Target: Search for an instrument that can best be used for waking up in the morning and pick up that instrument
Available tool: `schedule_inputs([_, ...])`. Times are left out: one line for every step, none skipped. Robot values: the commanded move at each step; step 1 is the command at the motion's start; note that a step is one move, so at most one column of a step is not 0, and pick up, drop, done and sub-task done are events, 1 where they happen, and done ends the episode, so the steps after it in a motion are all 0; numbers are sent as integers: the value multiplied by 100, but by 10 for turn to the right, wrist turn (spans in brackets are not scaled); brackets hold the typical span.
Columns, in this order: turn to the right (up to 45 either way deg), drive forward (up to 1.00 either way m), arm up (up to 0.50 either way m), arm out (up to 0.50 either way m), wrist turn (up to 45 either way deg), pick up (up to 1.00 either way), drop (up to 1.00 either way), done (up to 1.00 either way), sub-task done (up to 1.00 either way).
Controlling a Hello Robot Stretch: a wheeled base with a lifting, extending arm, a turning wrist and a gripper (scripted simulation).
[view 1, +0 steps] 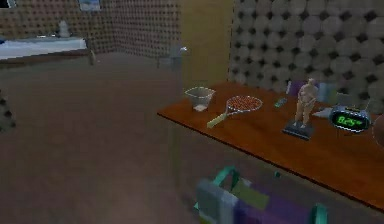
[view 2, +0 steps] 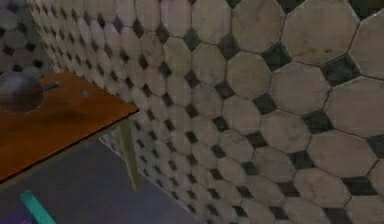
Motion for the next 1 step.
schedule_inputs([450,0,0,0,0,0,0,0,0])
